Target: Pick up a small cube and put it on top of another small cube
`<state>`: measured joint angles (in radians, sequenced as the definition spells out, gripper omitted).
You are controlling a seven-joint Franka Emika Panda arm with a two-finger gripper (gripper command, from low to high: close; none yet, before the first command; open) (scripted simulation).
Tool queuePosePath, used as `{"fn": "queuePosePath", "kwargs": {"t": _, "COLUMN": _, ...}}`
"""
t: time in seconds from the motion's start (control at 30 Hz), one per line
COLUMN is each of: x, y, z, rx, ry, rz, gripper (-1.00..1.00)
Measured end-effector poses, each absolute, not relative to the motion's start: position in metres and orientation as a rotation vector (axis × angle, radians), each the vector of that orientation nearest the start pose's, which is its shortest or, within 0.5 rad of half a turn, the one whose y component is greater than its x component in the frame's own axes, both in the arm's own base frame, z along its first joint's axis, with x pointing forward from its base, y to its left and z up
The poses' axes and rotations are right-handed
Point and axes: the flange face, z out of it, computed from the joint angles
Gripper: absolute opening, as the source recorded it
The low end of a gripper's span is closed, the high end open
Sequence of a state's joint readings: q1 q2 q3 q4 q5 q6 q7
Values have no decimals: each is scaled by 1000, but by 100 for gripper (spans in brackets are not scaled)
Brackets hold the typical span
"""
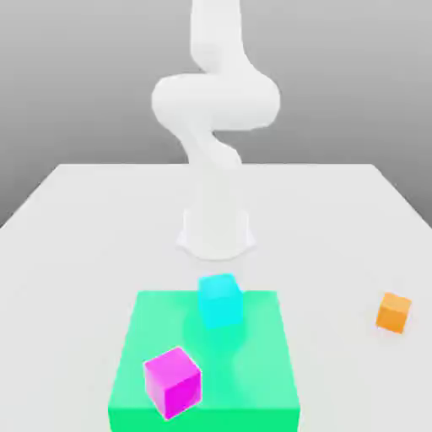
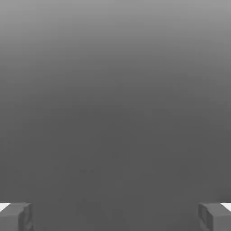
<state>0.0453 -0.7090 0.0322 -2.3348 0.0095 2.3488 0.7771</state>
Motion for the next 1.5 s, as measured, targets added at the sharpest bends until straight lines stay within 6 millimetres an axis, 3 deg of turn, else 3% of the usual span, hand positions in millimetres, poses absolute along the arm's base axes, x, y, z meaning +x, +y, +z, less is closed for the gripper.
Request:
{"fn": "queuePosePath", "kwargs": {"t": 0.17, "x": 422, "y": 111, "z": 564, "rx": -2727, "ry": 702, "rz": -745, "gripper": 0}}
{"fn": "queuePosePath", "kwargs": {"t": 0.33, "x": 425, "y": 188, "z": 459, "rx": -2882, "ry": 443, "rz": -553, "gripper": 0}}
{"fn": "queuePosePath", "kwargs": {"t": 0.5, "x": 391, "y": 256, "z": 353, "rx": -3004, "ry": 159, "rz": -355, "gripper": 0}}
{"fn": "queuePosePath", "kwargs": {"t": 0.67, "x": 322, "y": 309, "z": 254, "rx": -3085, "ry": -179, "rz": -148, "gripper": 0}}
{"fn": "queuePosePath", "kwargs": {"t": 0.77, "x": 282, "y": 320, "z": 201, "rx": -3114, "ry": -329, "rz": -32, "gripper": 0}}
{"fn": "queuePosePath", "kwargs": {"t": 0.93, "x": 272, "y": 322, "z": 143, "rx": -3118, "ry": -364, "rz": 0, "gripper": 0}}
{"fn": "queuePosePath", "kwargs": {"t": 0.97, "x": 271, "y": 321, "z": 132, "rx": -3118, "ry": -365, "rz": 1, "gripper": -100}}
{"fn": "queuePosePath", "kwargs": {"t": 1.2, "x": 271, "y": 321, "z": 129, "rx": -3119, "ry": -367, "rz": 0, "gripper": -100}}
{"fn": "queuePosePath", "kwargs": {"t": 1.4, "x": 274, "y": 318, "z": 186, "rx": -3122, "ry": -362, "rz": -3, "gripper": -100}}
{"fn": "queuePosePath", "kwargs": {"t": 1.47, "x": 299, "y": 293, "z": 207, "rx": -3142, "ry": -323, "rz": -21, "gripper": -100}}
{"fn": "queuePosePath", "kwargs": {"t": 1.5, "x": 319, "y": 269, "z": 218, "rx": -3157, "ry": -258, "rz": -28, "gripper": -100}}
